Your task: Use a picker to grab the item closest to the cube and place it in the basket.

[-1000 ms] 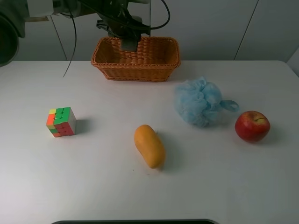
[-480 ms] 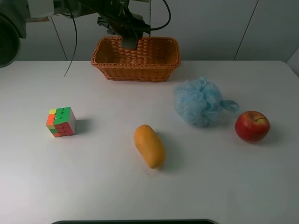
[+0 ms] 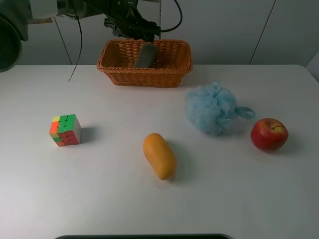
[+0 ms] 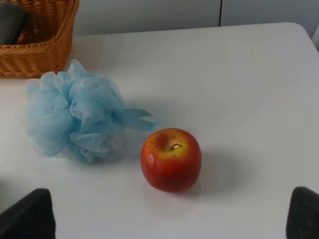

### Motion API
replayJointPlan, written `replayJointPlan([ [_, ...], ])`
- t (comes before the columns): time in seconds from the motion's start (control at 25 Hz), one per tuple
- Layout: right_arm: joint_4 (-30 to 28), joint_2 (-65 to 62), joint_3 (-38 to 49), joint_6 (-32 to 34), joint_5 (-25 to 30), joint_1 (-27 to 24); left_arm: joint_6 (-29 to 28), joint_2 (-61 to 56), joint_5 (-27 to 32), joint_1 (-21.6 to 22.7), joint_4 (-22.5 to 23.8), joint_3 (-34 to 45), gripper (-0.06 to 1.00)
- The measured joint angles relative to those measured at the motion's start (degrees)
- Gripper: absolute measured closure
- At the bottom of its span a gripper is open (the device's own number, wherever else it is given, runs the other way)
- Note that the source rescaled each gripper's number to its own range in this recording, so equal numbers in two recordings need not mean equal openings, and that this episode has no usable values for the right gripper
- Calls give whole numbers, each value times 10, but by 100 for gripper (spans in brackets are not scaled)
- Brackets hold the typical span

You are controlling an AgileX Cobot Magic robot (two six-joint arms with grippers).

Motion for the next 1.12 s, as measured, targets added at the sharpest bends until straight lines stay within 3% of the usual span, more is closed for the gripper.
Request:
replayJointPlan([
  [0.2, 0, 0, 0, 0, 0, 0, 0, -27, 53, 0, 2, 0, 3],
  [0.4, 0, 0, 0, 0, 0, 0, 0, -121, 192, -4, 24, 0, 3],
  [0.6, 0, 0, 0, 0, 0, 0, 0, -277, 328, -37, 111, 0, 3],
  [0.72, 0, 0, 0, 0, 0, 0, 0, -380, 348, -54, 147, 0, 3],
  [0.92, 0, 0, 0, 0, 0, 0, 0, -550, 353, -55, 149, 28, 3],
  [1.12, 0, 0, 0, 0, 0, 0, 0, -727, 355, -55, 185, 140, 3],
])
